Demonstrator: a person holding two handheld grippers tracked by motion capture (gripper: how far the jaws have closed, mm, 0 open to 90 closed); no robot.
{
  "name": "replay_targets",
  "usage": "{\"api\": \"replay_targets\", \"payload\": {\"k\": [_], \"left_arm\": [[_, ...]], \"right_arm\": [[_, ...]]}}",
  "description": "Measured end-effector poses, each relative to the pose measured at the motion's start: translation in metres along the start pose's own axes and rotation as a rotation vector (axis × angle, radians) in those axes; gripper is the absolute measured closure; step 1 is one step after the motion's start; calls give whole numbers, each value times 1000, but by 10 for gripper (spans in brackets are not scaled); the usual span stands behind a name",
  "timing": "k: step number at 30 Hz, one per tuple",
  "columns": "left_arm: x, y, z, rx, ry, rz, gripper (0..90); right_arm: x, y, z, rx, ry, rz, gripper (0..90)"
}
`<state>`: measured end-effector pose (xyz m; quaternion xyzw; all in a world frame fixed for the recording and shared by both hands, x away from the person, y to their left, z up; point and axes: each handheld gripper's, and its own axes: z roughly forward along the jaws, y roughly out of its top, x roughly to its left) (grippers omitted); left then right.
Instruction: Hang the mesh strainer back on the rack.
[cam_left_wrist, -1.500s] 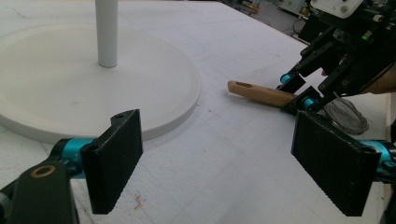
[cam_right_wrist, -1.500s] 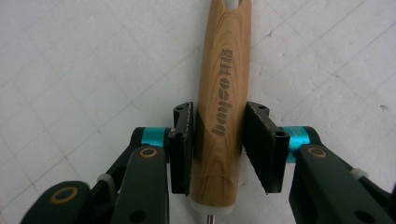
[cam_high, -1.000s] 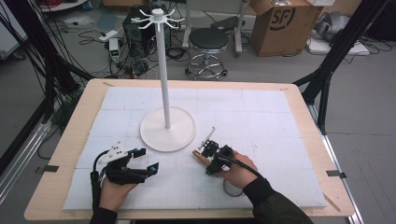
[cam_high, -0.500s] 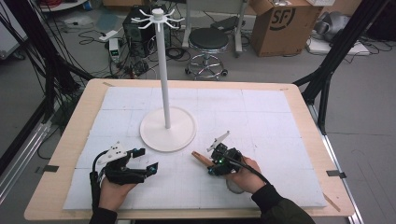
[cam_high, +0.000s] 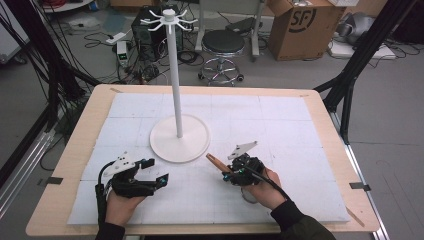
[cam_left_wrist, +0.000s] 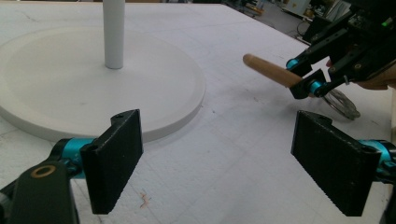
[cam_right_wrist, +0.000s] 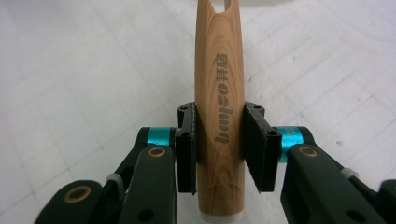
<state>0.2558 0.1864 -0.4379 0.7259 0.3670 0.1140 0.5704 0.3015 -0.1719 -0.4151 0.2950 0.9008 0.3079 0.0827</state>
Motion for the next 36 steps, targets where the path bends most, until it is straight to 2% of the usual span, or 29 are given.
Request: {"api": "replay_targets", "payload": {"k": [4,6,8,10,15,17,20,29,30,36], "left_arm": [[-1,0,0,-5,-2,3,172],[0,0,-1,-7,1,1,173],[0,0,-1,-8,2,1,173],[0,0,0,-7,3,0,173],[0,0,0,-6,2,0,173],[0,0,0,-7,2,-2,173],[0,0,0,-3,3,0,173],[-1,0,0,-3,4,1,173],[-1,0,0,-2,4,0,173],[-1,0,-1,-7,6,0,174]], "right_arm": [[-3,1,-5,-37,4,1,684],[-4,1,-10,-76,-10,0,684],[-6,2,-15,-121,3,14,684],[-8,2,-18,-145,9,23,684],[-10,2,-25,-205,-10,29,684],[-11,3,-32,-254,-7,41,684],[-13,4,-36,-277,-11,45,684],[-20,19,-56,-403,-4,78,683],[-20,21,-57,-414,-16,87,683],[-22,32,-62,-534,8,106,683]]}}
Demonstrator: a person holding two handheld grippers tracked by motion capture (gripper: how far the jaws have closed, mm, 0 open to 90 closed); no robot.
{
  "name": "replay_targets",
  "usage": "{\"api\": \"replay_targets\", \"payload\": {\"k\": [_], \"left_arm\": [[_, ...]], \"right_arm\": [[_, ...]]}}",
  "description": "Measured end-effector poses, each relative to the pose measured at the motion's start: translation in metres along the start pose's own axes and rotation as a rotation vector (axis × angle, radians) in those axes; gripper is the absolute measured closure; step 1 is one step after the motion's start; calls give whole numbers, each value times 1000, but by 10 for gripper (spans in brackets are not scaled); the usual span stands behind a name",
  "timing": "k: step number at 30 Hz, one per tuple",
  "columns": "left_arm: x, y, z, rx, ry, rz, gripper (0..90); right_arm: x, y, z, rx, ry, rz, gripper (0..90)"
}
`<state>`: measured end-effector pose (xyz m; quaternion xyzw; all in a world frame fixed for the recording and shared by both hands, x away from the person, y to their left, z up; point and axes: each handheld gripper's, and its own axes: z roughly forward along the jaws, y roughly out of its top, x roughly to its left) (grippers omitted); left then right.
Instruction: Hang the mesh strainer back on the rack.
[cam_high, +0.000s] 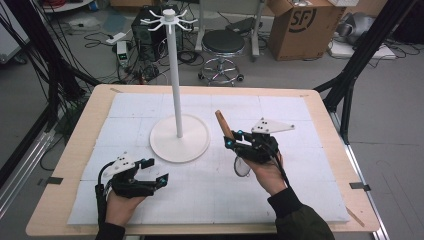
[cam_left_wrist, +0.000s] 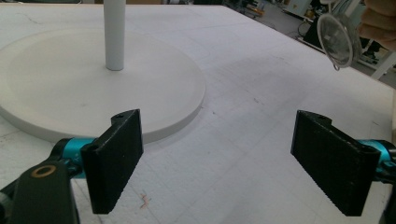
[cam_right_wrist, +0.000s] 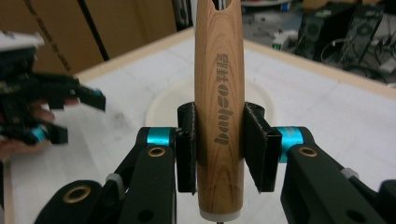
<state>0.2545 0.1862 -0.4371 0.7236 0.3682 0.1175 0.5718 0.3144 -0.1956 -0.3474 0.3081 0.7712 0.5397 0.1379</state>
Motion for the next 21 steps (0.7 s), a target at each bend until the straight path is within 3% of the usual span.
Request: {"api": "replay_targets", "payload": {"k": [10,15,21], "left_arm": [[-1,1,0,-1,-2,7,177],[-2,0,1,-3,-6,4,177],[-2,1,2,-11,-6,3,178]], "right_arm": [[4,30,0,-151,34,7,683],[7,51,1,-166,26,-3,683],[4,77,2,-221,44,12,683]]}}
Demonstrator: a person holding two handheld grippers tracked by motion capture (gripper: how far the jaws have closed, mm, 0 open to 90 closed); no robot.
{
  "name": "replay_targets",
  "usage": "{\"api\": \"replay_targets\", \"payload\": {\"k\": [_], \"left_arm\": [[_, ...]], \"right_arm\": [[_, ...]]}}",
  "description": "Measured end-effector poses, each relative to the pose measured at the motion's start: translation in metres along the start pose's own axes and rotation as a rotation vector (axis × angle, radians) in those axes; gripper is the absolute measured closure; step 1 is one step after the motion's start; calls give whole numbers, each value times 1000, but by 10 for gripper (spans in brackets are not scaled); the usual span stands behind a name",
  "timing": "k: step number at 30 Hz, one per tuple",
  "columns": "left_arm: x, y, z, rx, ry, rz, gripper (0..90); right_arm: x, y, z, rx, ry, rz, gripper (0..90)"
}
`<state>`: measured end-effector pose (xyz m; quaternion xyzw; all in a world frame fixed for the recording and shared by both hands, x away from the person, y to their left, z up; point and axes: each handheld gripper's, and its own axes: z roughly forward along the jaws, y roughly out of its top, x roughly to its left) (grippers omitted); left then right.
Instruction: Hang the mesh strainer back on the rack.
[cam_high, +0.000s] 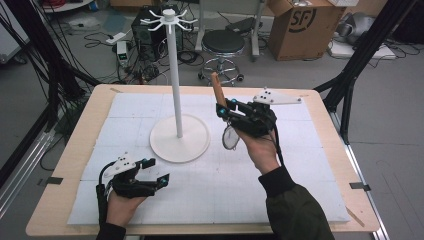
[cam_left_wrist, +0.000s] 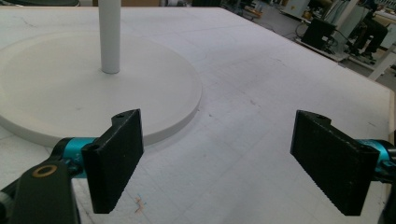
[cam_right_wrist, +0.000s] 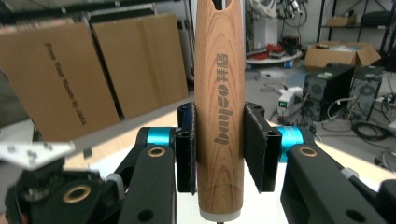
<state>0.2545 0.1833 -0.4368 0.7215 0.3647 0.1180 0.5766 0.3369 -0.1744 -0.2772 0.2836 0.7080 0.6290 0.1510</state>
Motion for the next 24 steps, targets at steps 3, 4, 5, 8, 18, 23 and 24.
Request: {"api": "replay_targets", "payload": {"k": [3,4,5,8,18,23,24], "left_arm": [[1,0,2,-3,-2,-5,178],[0,0,3,-7,-6,-8,177],[1,0,4,-6,-8,-4,178],[2,0,4,-9,-9,-7,178],[4,0,3,-13,4,-5,177],[4,0,4,-8,5,-4,178],[4,0,4,-10,5,-5,177]], "right_arm": [[2,10,3,-22,21,7,683],[4,14,3,-34,29,7,683],[5,17,4,-42,31,5,683],[6,24,9,-61,47,2,683],[2,46,26,-101,104,36,683],[-2,54,29,-126,134,58,683],[-3,56,29,-134,139,63,683]]}}
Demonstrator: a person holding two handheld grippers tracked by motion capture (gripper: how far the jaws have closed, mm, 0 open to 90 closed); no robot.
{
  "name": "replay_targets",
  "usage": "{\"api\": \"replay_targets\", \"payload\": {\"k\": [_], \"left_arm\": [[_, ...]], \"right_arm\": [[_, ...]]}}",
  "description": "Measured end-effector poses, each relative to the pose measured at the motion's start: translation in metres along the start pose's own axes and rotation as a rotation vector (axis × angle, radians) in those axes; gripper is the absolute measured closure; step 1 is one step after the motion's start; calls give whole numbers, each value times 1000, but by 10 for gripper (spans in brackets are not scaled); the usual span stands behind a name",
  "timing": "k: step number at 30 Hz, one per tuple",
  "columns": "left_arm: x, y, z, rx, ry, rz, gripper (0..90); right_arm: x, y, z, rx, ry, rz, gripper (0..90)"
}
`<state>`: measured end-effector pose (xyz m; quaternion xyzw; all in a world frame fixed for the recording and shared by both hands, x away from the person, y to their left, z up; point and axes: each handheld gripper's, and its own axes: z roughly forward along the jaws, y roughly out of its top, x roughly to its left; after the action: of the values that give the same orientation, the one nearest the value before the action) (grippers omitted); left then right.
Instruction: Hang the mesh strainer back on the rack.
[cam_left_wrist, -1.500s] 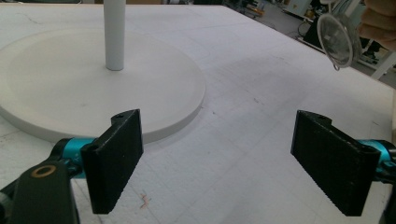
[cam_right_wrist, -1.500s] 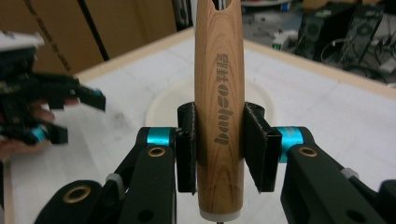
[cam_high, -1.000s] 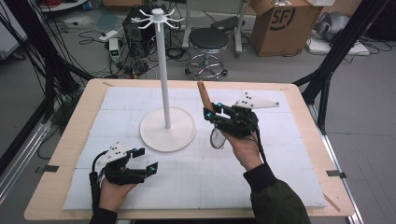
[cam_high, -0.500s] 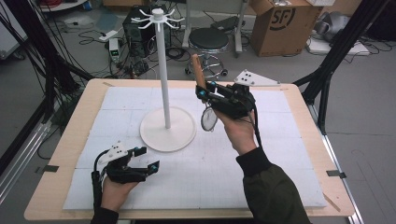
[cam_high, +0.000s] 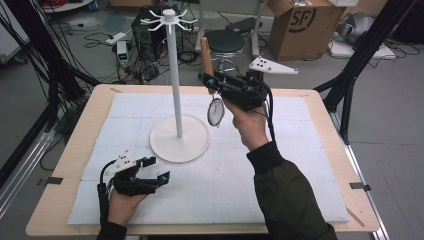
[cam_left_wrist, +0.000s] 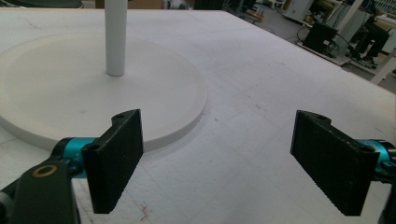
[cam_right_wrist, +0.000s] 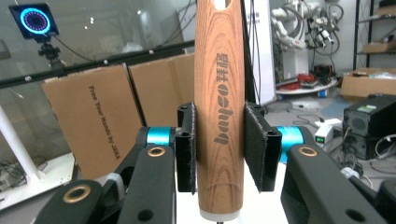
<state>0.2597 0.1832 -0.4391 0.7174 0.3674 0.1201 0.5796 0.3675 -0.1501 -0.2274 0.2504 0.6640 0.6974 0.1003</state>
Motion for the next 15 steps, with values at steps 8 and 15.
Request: {"api": "replay_targets", "payload": {"k": [8,15], "left_arm": [[-1,0,0,15,6,19,178],[-1,0,0,14,10,22,178]], "right_arm": [[-2,10,6,-14,19,7,683],[-1,20,16,-15,34,13,683]]}}
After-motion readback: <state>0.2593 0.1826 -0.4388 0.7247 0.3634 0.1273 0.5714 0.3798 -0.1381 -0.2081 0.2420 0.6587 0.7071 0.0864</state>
